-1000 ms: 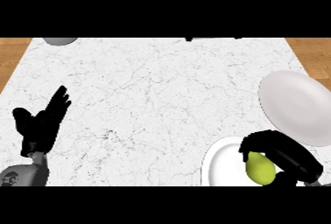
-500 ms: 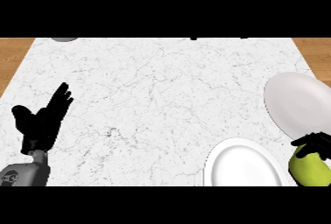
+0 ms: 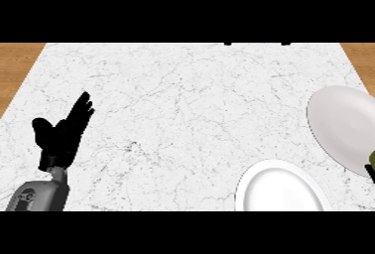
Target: Pick the pear from the plate and place it in the plate
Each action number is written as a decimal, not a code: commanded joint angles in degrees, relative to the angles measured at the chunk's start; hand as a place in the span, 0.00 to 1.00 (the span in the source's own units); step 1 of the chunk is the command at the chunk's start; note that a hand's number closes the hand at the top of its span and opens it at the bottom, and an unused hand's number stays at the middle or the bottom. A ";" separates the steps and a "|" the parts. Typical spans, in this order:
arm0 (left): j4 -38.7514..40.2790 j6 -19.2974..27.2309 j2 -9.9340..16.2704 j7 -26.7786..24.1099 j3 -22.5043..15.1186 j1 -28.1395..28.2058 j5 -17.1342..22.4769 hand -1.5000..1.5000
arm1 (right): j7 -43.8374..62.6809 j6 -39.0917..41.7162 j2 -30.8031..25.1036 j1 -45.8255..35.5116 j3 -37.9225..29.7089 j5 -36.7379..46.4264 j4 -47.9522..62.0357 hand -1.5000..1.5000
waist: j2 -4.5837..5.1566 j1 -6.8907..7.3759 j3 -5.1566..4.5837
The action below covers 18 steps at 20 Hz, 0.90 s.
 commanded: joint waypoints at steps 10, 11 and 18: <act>-0.38 -1.30 -1.20 -0.36 -0.29 -0.74 -1.30 0.50 | -11.82 -1.07 -7.07 -22.08 1.88 12.99 41.70 1.00 | 0.36 1.45 0.08; 1.40 -1.09 -1.10 -1.86 0.15 -1.50 -1.68 0.50 | -15.65 -3.62 -7.39 -22.98 2.46 15.23 45.71 1.00 | 0.64 1.91 0.14; -0.22 -2.12 -0.12 0.74 0.66 -1.85 -1.07 0.50 | -23.19 5.76 -9.44 -31.31 4.13 16.52 63.50 0.00 | 0.77 2.69 0.27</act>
